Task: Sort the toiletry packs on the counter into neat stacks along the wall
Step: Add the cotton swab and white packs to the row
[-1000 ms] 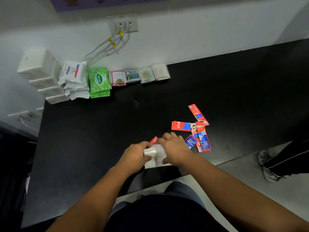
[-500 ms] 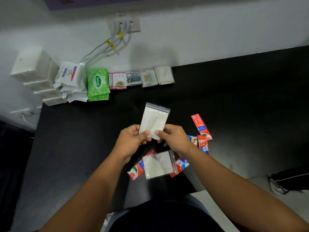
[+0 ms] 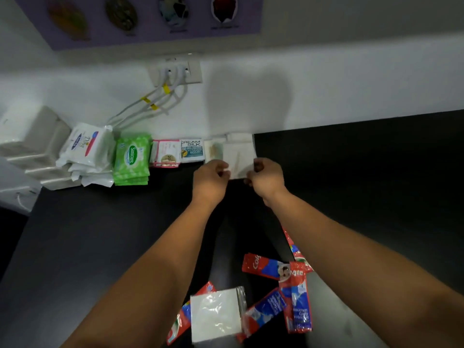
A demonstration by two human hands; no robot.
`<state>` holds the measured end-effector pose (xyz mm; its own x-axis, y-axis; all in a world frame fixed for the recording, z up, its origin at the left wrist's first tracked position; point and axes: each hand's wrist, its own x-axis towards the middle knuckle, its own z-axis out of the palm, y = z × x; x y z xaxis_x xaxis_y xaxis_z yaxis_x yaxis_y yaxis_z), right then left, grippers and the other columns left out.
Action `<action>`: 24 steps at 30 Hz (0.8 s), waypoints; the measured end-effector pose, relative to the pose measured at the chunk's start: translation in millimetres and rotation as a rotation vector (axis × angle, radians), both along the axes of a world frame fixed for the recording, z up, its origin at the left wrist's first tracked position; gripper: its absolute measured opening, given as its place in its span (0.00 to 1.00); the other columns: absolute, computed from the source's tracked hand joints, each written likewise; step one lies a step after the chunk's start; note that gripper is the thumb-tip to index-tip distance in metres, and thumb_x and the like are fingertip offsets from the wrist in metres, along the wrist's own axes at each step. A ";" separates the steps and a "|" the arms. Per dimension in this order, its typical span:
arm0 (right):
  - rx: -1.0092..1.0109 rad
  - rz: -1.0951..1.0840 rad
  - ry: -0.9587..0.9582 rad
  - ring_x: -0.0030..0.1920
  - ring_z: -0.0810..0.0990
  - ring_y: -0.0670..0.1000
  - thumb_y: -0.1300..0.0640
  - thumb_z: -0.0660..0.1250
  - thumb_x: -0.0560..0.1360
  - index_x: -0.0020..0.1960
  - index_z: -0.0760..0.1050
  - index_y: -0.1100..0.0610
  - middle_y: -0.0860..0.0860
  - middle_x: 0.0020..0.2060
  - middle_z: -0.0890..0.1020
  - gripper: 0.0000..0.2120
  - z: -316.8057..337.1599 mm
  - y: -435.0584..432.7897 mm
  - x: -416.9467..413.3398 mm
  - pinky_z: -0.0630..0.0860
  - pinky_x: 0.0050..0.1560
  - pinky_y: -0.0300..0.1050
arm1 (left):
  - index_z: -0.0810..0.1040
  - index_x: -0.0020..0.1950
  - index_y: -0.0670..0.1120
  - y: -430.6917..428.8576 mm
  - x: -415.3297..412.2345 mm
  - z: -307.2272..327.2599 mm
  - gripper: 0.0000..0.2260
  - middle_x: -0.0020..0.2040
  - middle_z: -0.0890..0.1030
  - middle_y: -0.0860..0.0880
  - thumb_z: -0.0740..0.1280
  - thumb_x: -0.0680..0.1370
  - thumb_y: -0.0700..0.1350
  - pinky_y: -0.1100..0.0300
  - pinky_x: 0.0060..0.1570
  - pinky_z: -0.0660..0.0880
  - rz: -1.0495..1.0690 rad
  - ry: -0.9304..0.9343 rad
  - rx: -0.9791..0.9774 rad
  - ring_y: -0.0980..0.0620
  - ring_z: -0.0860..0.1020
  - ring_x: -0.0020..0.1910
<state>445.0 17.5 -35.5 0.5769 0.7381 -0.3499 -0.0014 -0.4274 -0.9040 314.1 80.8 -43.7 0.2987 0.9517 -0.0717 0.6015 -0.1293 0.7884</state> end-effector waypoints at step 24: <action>-0.316 0.452 -0.375 0.58 0.80 0.62 0.67 0.61 0.78 0.64 0.75 0.68 0.64 0.59 0.80 0.16 -10.2 68.7 57.3 0.77 0.61 0.55 | 0.68 0.75 0.51 77.1 61.7 -16.0 0.24 0.70 0.69 0.41 0.64 0.78 0.51 0.44 0.66 0.65 -0.359 0.717 0.133 0.38 0.67 0.69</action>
<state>502.3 86.2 -45.7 0.3596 0.8306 -0.4253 0.5300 -0.5569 -0.6395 375.8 157.9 -59.7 0.5114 0.8208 -0.2544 0.8586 -0.4756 0.1914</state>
